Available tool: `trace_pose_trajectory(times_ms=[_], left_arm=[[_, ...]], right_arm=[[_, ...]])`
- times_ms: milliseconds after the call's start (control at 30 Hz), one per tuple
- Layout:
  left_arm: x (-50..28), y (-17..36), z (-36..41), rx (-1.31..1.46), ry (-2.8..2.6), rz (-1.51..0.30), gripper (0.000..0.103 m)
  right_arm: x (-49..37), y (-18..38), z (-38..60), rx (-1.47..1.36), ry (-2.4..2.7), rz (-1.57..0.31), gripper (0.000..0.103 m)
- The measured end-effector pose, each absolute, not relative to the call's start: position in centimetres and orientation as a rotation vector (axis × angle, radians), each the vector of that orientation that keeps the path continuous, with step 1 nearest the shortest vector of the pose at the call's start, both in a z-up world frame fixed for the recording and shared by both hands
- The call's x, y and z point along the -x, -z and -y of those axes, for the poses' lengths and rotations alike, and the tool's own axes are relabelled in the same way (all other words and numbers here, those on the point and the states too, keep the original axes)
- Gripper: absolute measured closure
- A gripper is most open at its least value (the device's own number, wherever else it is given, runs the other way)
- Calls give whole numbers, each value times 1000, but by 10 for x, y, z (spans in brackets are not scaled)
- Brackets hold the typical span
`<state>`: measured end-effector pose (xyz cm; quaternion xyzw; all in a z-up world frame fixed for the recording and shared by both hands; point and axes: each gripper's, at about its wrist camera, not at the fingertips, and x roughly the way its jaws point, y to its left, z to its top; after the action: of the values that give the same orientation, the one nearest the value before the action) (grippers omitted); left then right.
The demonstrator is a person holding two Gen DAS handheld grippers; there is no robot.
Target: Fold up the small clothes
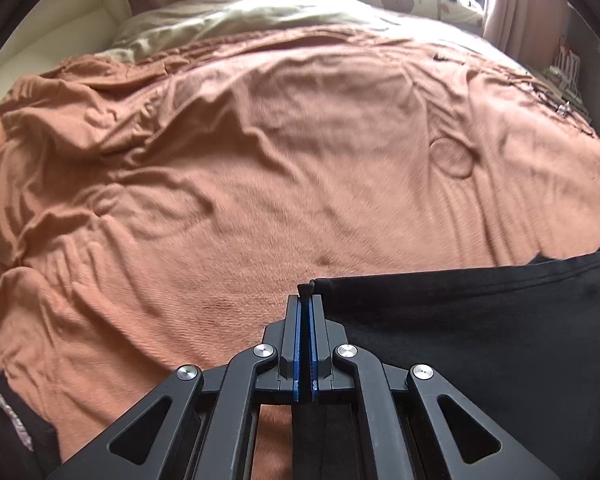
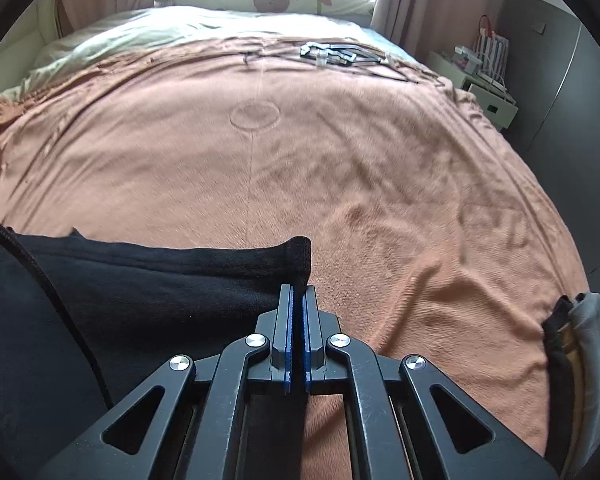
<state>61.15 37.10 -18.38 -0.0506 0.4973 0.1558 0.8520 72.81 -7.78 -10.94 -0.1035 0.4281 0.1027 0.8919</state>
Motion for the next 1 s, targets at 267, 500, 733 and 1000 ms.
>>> trace_pose_trajectory(times_ms=[267, 500, 733, 1000], left_arm=[[-617, 192, -371, 104, -346, -1013, 100], [-614, 170, -374, 112, -340, -961, 100], [-615, 164, -376, 116, -350, -933, 100], [-630, 199, -385, 155, -382, -1105, 95]], right_arm=[[-732, 117, 66, 242, -183, -854, 103], [-718, 100, 72, 223, -173, -789, 103], [-725, 108, 70, 234, -139, -793, 103], [-751, 137, 75, 141, -186, -954, 99]])
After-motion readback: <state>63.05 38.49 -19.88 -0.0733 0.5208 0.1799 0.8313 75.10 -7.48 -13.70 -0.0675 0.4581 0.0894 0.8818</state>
